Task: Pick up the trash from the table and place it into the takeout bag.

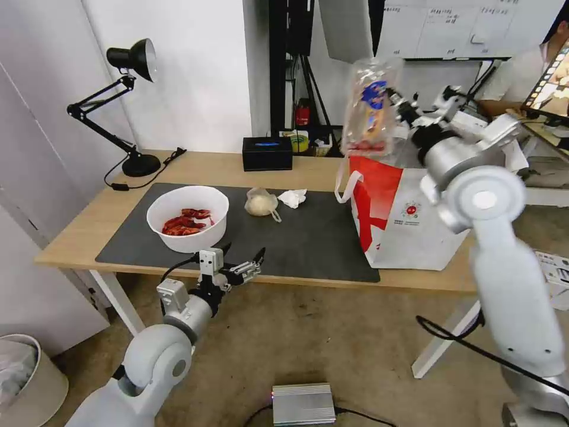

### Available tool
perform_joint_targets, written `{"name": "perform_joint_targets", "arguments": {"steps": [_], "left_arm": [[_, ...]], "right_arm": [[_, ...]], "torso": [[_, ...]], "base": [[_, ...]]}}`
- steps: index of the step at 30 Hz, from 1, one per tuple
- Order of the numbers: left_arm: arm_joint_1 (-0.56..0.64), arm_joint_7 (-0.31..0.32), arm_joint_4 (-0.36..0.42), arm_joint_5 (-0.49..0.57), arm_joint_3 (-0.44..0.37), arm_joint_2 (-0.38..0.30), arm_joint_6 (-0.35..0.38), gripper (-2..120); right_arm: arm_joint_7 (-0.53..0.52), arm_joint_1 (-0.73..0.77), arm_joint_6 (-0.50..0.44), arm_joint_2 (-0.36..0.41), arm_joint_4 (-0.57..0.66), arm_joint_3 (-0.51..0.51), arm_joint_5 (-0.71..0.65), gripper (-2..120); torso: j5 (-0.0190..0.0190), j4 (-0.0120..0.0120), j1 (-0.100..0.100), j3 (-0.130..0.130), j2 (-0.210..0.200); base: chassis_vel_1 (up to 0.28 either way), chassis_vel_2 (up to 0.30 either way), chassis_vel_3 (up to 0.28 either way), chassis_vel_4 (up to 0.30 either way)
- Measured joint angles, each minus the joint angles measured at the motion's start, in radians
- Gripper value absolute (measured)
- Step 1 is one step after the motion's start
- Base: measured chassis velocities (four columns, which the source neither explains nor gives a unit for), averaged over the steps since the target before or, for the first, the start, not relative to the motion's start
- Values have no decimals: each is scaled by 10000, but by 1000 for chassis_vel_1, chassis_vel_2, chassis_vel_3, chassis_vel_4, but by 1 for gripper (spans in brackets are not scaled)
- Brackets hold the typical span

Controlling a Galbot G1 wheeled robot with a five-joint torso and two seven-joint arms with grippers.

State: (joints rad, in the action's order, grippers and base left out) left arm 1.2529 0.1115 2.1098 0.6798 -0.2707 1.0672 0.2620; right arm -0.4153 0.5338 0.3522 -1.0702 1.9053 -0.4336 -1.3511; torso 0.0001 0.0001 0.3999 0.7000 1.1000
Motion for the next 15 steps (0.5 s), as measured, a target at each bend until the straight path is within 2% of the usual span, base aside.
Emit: {"name": "perform_joint_targets", "arguments": {"steps": [8,15], "left_arm": [[-9,-2,-83,-5,136,156,1,100],[-40,-3,-30,40,72,-5,1,100]], "right_arm": [[110,233,-37,967,-360,-500,425,0],[93,796,-33,1442,-424,-841,589,0]], "torso": [[2,-2,0,0,0],[0,-2,0,0,0]], "base": [[0,0,0,0],[0,0,0,0]]}}
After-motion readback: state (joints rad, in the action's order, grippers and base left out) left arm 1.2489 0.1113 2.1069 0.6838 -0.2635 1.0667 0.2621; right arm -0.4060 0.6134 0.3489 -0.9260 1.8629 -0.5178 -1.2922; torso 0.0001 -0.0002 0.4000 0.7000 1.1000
